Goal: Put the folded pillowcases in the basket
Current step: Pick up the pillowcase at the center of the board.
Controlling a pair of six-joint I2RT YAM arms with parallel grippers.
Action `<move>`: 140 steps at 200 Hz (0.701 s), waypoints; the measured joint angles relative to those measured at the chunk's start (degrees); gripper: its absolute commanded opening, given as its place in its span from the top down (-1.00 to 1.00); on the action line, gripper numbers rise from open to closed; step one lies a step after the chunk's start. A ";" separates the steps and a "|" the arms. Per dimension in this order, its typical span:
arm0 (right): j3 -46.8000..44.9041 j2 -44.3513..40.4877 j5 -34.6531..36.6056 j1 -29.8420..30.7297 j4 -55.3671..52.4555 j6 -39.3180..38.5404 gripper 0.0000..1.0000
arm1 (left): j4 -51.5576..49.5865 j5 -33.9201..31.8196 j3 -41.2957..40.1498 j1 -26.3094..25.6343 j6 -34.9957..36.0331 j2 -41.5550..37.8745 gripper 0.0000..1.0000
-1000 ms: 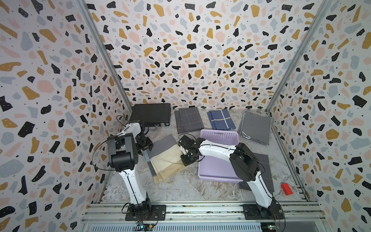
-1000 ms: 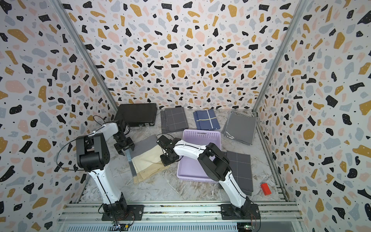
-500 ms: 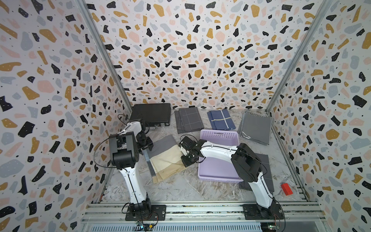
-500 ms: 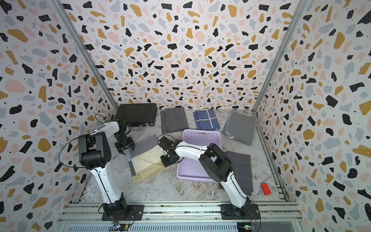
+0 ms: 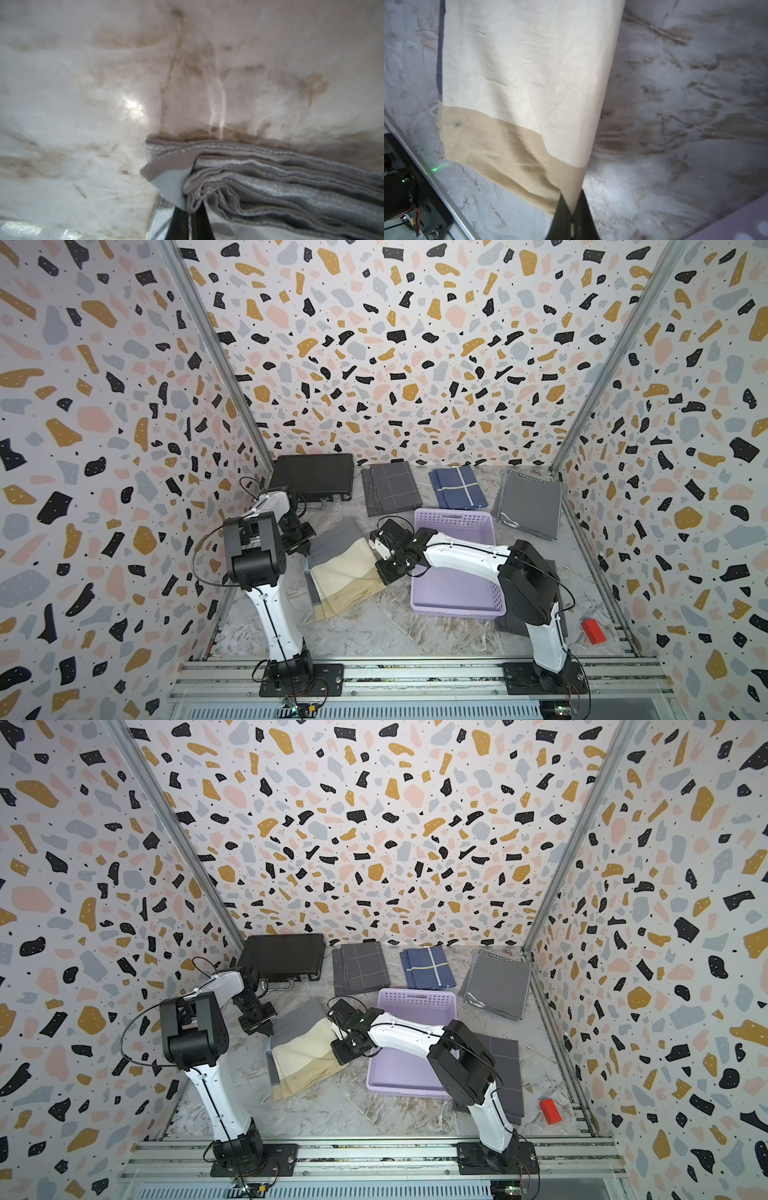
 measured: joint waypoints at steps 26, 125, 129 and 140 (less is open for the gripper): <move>0.00 0.35 -0.22 0.00 -0.04 0.00 1.00 | 0.00 0.00 -0.02 0.00 0.00 -0.15 1.00; 0.59 -3.17 1.25 2.86 -3.61 0.11 1.00 | 2.54 -0.81 -9.46 -6.64 -0.59 -16.85 1.00; 0.59 -3.91 1.44 2.95 -3.72 0.17 1.00 | 2.49 -0.81 -9.57 -7.28 -0.66 -17.81 1.00; 0.46 -6.45 2.14 3.30 -4.07 0.26 1.00 | 2.47 -0.66 -9.62 -8.79 -0.92 -19.93 1.00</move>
